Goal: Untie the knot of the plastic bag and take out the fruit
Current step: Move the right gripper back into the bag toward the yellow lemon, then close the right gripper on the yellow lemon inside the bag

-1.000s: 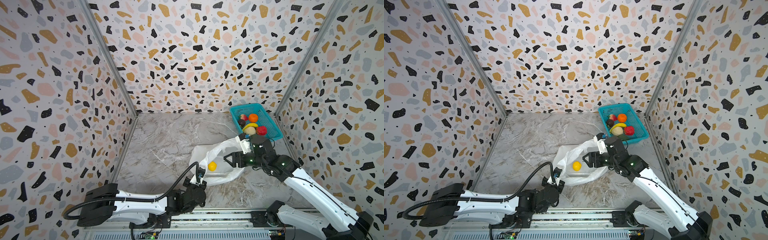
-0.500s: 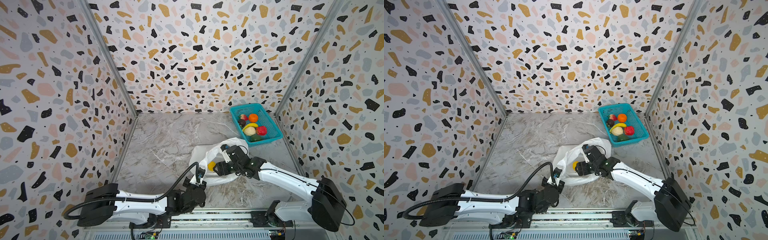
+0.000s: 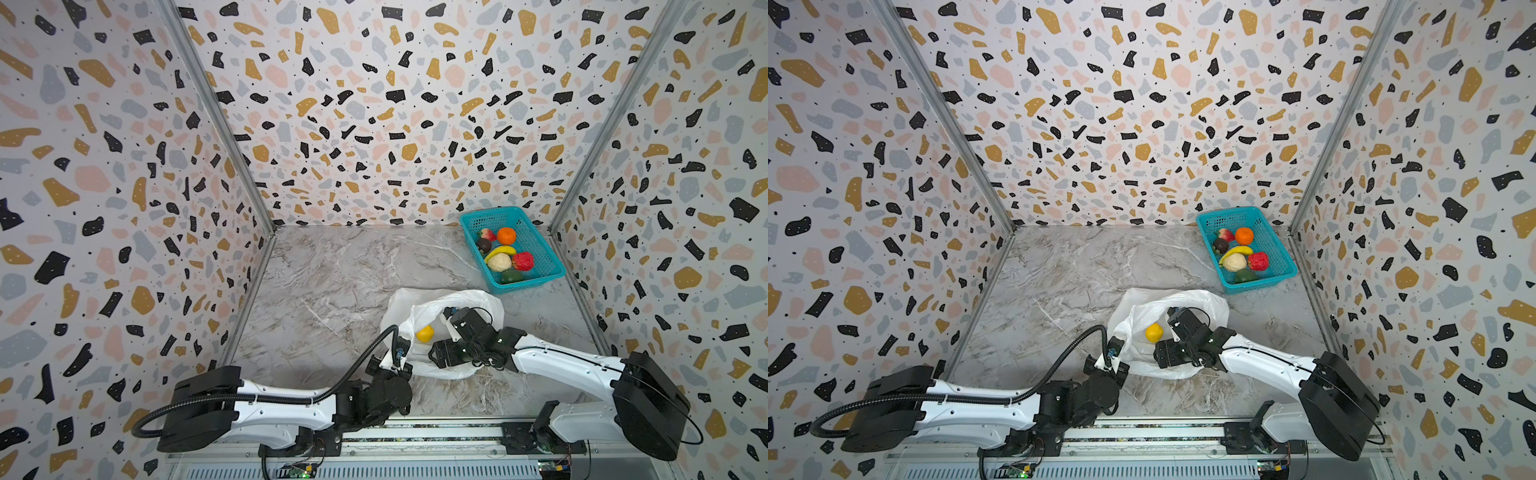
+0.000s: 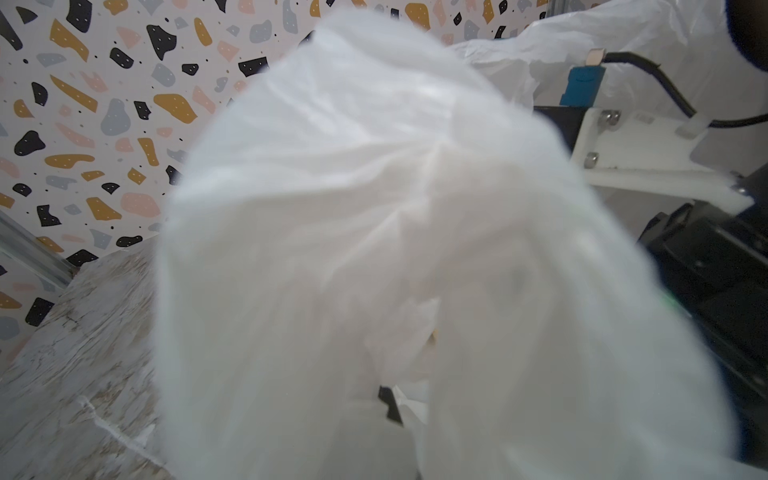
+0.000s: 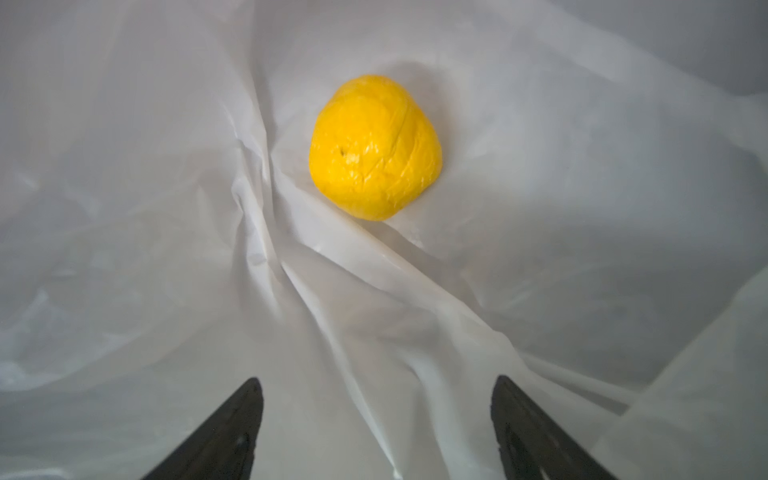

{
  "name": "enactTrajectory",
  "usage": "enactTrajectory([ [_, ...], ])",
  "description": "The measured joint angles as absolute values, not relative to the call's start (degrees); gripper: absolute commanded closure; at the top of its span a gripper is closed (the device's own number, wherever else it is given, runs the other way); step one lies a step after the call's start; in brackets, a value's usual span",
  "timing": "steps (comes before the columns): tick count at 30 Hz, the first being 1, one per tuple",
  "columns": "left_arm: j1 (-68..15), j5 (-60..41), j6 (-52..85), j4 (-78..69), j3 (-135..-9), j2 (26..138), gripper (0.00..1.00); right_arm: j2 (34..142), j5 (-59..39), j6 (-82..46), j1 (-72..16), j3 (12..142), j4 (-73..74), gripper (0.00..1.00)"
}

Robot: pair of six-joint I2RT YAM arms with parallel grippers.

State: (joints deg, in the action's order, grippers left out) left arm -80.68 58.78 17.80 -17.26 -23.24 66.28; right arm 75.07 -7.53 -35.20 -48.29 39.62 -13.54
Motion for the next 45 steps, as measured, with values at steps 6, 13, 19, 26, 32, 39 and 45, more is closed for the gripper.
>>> enactTrajectory([
  [6,-80.68,58.72,17.78,-17.3,-23.18,66.37,1.0,77.54,-5.06,-36.42,-48.29,40.82,-7.84,0.11],
  [13,-80.68,57.82,17.76,-17.91,-23.18,67.24,1.0,84.07,-2.22,-37.12,-48.29,42.19,-2.22,0.07],
  [19,-80.68,57.45,17.76,-18.15,-23.18,67.26,1.0,86.39,-0.12,-37.98,-48.4,42.19,3.53,0.06],
  [26,-80.68,56.88,17.76,-18.15,-23.18,67.26,1.0,92.6,1.45,-38.83,-48.51,44.45,7.11,0.13],
  [32,-80.68,56.6,17.76,-18.13,-23.18,67.26,1.0,94.54,2.76,-39.18,-49.23,45.32,7.94,0.28],
  [39,-80.68,56.6,17.76,-18.13,-23.18,67.29,1.0,94.54,3.75,-39.13,-49.52,45.32,8.21,0.44],
  [45,-80.68,56.6,17.78,-18.13,-23.18,67.88,1.0,94.43,3.64,-38.68,-49.54,45.32,8.12,0.45],
])
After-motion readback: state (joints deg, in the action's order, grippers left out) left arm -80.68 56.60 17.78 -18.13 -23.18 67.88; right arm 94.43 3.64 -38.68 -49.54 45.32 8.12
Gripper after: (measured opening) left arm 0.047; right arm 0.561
